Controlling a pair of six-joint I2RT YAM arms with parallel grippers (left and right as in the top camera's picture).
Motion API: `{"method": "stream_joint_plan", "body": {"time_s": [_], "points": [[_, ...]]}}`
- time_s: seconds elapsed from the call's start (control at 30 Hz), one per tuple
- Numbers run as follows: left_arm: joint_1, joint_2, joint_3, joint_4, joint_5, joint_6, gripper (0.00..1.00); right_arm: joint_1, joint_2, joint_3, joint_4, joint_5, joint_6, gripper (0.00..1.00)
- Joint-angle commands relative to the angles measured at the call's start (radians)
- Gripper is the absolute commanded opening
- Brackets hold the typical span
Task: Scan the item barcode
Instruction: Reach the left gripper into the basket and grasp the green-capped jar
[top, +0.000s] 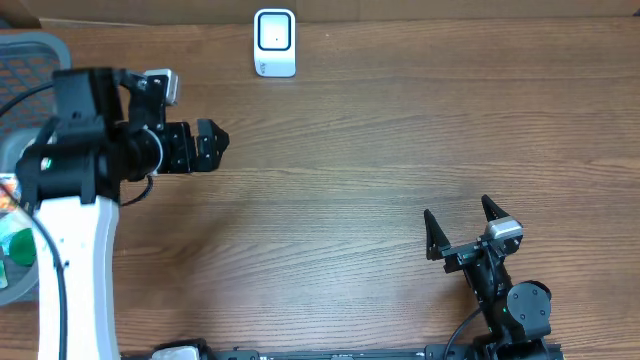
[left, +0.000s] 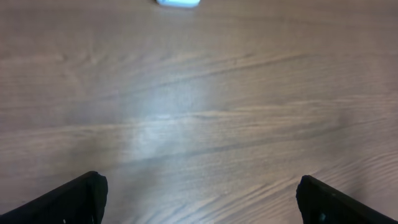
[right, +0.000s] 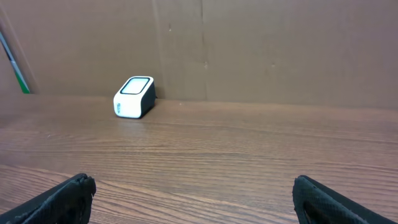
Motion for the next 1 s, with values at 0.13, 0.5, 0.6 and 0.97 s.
{"method": "stream_joint_plan", "body": {"time_s": [0.13,0.5,0.6,0.97], "points": [[-0.002,0.094,0.033,0.003,0.063,-0.006,1.0,0.004,-0.01,-0.01,0.006,0.009,0.001,1.0],[0.183,0.092,0.389,-0.203,-0.37,-0.264,0.98,0.004,-0.01,-0.01,0.006,0.009,0.001,1.0],[0.302,0.092,0.409,-0.206,-0.417,-0.331,0.98,0.004,-0.01,-0.01,0.006,0.009,0.002,1.0],[0.647,0.179,0.346,-0.205,-0.425,-0.416,1.0,0.004,-0.01,-0.01,0.006,0.009,0.001,1.0]]}}
